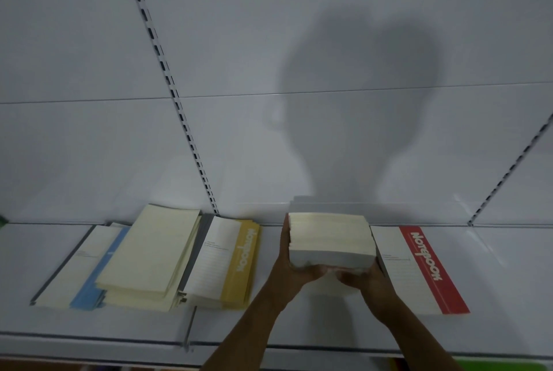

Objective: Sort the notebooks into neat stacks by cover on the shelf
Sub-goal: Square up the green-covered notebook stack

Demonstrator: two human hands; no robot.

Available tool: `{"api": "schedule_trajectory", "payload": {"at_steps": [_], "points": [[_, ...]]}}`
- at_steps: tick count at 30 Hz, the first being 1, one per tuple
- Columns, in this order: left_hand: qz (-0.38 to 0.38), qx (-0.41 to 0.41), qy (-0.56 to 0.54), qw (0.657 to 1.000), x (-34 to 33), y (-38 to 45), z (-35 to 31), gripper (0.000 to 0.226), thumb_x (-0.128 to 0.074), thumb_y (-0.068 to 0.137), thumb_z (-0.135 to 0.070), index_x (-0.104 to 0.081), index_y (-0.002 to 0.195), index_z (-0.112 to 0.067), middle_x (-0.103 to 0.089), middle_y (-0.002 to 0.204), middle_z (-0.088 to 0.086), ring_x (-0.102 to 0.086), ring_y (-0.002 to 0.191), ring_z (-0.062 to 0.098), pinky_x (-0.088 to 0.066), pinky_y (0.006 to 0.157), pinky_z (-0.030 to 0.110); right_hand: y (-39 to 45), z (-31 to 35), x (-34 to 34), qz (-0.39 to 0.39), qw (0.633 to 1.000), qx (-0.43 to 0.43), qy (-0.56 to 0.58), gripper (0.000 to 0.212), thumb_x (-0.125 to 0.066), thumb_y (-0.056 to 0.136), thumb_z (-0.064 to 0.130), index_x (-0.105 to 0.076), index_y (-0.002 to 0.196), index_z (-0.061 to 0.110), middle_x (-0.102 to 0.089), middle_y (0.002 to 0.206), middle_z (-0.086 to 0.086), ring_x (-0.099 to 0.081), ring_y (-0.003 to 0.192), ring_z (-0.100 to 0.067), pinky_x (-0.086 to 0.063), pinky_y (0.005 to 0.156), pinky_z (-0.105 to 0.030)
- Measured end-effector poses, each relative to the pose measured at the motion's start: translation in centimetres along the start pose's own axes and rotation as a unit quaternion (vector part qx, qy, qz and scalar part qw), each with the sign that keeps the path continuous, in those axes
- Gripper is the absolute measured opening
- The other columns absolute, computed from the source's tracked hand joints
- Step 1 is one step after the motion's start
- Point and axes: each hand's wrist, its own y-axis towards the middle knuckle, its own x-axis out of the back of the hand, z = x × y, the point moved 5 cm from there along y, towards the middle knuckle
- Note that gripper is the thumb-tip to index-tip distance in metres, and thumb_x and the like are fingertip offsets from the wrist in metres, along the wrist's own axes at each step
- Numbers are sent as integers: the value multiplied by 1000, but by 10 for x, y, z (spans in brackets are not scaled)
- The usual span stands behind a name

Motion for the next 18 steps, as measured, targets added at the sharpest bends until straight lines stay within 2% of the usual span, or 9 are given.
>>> {"api": "schedule_trajectory", "payload": {"at_steps": [2,5,7,10,14,18], "points": [[8,7,-5,1000,-1,0,0,118,-91,59,-28,-16,150,-18,-44,142,9,-43,132,22,-46,102,50,2,0,-2,-10,1000,0,-20,53,-59,68,-2,-53,117,17,-71,100,13,-66,96,-7,-55,70,-18],[20,14,-23,999,-2,-2,-1,109,-84,65,-24,-17,151,-19,-46,142,3,-44,132,17,-45,105,40,5,8,-6,-24,1000,6,-17,58,-53,52,0,-54,107,18,-71,88,15,-65,82,-1,-54,64,-19],[27,17,-31,999,-4,-2,0,107,-81,67,-22,-16,151,-20,-46,143,2,-43,132,17,-44,106,38,7,9,-7,-20,1000,-1,-8,57,-52,50,0,-55,105,16,-71,86,10,-65,81,-4,-54,63,-21],[16,28,-43,999,-2,-2,5,113,-82,64,-22,-12,153,-21,-46,143,4,-45,131,19,-49,99,31,1,1,-8,-28,1000,-10,2,57,-54,53,2,-55,109,14,-70,88,5,-65,80,-5,-54,61,-18],[22,35,-35,999,0,-2,11,120,-83,66,-19,-1,153,-25,-40,148,6,-40,135,19,-45,105,40,-7,-14,-8,-29,999,-40,-2,67,-57,54,8,-49,120,8,-61,103,-6,-61,89,-12,-52,62,-15],[21,51,-33,998,0,-8,12,123,-87,65,-30,-2,154,-18,-40,147,9,-40,135,20,-41,108,44,-7,-17,-10,-21,999,-45,-7,64,-57,55,10,-49,118,9,-60,105,-6,-60,93,-14,-51,67,-20]]}}
